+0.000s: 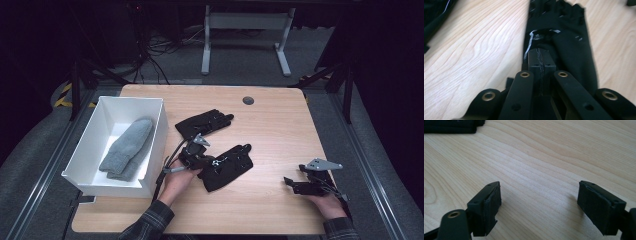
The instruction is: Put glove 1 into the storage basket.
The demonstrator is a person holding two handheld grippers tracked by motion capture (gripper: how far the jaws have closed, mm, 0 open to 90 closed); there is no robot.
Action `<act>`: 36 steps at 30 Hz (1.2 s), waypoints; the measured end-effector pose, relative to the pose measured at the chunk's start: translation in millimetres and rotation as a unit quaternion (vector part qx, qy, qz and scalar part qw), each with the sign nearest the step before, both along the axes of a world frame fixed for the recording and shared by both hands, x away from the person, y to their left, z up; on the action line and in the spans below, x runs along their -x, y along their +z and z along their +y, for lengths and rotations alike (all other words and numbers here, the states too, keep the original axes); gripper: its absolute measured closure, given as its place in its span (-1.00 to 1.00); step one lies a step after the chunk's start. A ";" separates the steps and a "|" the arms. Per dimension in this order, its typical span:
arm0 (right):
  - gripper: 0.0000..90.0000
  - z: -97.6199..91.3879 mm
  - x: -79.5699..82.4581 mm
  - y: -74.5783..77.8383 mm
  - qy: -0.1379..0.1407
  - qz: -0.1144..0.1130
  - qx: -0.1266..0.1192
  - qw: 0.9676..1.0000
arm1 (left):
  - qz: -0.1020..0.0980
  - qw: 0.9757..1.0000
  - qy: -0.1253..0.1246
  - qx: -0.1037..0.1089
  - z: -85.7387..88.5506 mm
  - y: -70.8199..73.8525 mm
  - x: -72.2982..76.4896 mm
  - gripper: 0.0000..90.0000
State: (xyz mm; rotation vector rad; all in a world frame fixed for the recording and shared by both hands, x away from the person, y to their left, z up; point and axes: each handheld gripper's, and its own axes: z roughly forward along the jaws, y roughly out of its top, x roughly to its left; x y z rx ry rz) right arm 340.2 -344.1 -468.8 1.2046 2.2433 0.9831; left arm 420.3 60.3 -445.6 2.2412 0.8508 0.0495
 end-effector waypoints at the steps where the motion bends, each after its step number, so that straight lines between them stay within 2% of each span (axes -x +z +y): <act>1: -0.57 0.0 0.1 0.1 0.000 0.001 0.000 1.000 | 0.005 1.000 0.000 -0.002 -0.4 -3.1 -1.0 1.00; 3: -0.57 0.0 0.0 0.0 0.000 0.000 0.000 1.000 | 0.008 1.000 0.000 -0.012 -2.1 -8.1 -1.9 1.00; 8: -0.57 0.1 0.1 0.1 0.001 0.000 0.001 1.000 | 0.011 1.000 -0.006 -0.012 -6.3 -9.1 1.2 1.00; 14: -0.57 0.1 0.1 0.1 0.001 0.000 0.001 1.000 | 0.021 0.999 -0.039 -0.002 -22.8 -9.4 12.2 1.00; 18: -0.57 0.1 0.2 0.2 0.000 0.000 0.002 1.000 | 0.029 0.997 -0.066 0.005 -38.0 -9.4 22.2 0.99; 23: -0.57 0.1 0.2 0.1 0.001 0.000 0.001 1.000 | 0.028 0.995 -0.099 0.008 -58.2 -10.0 35.4 1.00; 26: -0.55 0.3 0.3 0.2 0.001 -0.001 0.003 1.000 | 0.022 0.994 -0.107 0.004 -61.6 -8.8 38.1 0.99; 28: -0.39 1.5 0.6 1.4 0.003 -0.001 0.004 1.000 | 0.015 0.994 -0.106 0.004 -60.0 -6.7 38.6 0.93; 30: -0.10 5.6 1.8 6.4 0.010 -0.009 0.015 1.000 | 0.007 0.995 -0.099 0.006 -54.3 -3.7 37.4 0.76; 32: 0.18 9.9 2.7 10.6 0.018 -0.015 0.005 1.000 | 0.003 0.995 -0.095 0.006 -52.1 -2.9 36.8 0.56; 33: 0.43 14.8 2.9 14.6 0.027 -0.016 -0.003 0.999 | 0.001 0.996 -0.086 0.005 -47.0 -1.5 35.3 0.40; 36: 0.77 27.6 3.1 20.7 0.044 -0.016 -0.017 0.999 | -0.012 0.997 -0.073 -0.009 -34.6 -1.1 34.4 0.19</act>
